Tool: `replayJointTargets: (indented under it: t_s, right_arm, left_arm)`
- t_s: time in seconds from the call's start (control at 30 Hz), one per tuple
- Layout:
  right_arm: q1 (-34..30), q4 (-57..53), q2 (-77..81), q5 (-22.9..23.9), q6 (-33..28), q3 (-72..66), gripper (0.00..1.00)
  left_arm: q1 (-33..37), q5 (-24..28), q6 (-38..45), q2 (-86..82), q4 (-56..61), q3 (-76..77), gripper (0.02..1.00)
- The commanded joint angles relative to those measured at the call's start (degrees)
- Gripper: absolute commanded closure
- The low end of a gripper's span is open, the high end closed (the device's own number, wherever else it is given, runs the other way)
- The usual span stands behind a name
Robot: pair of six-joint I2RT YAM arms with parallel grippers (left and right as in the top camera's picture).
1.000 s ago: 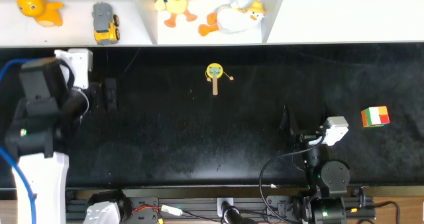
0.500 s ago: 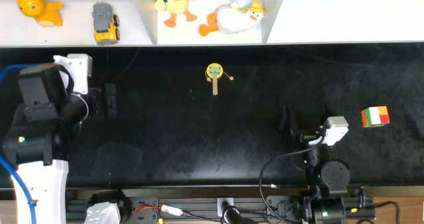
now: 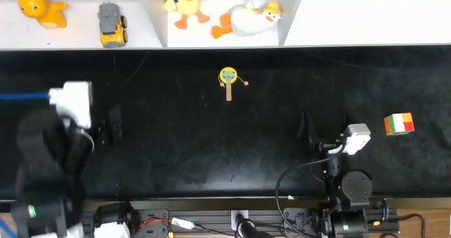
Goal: Store Toys
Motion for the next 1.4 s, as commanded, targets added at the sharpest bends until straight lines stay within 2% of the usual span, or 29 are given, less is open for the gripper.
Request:
replayJointTargets:
  t_s: [0.03, 0.27, 0.5, 0.77, 0.93, 1.4]
  right_arm:
    - [0.2, 0.3, -0.4, 0.4, 0.3, -0.7, 0.005]
    - [0.2, 0.3, -0.4, 0.4, 0.2, -0.7, 0.005]
    - [0.2, 0.3, -0.4, 0.4, 0.3, -0.7, 0.007]
    - [0.2, 0.3, -0.4, 0.4, 0.3, -0.7, 0.005]
    - [0.2, 0.3, -0.4, 0.4, 0.3, -0.7, 0.005]
    - [0.2, 0.3, -0.4, 0.4, 0.3, -0.7, 0.005]
  left_arm:
    - [-0.2, -5.5, -7.3, -12.6, 5.9, -12.3, 0.023]
    - [-0.2, -6.9, -15.7, -28.8, 20.4, -32.4, 0.023]
    - [-2.2, -7.7, -16.5, -37.5, 32.8, -44.7, 0.02]
    - [-5.5, -10.7, -16.7, -38.6, 36.2, -47.2, 0.02]
    - [-5.5, -10.6, -16.7, -38.6, 43.5, -50.3, 0.02]
    - [-5.3, -10.3, -16.7, -38.6, 43.2, -50.2, 0.02]
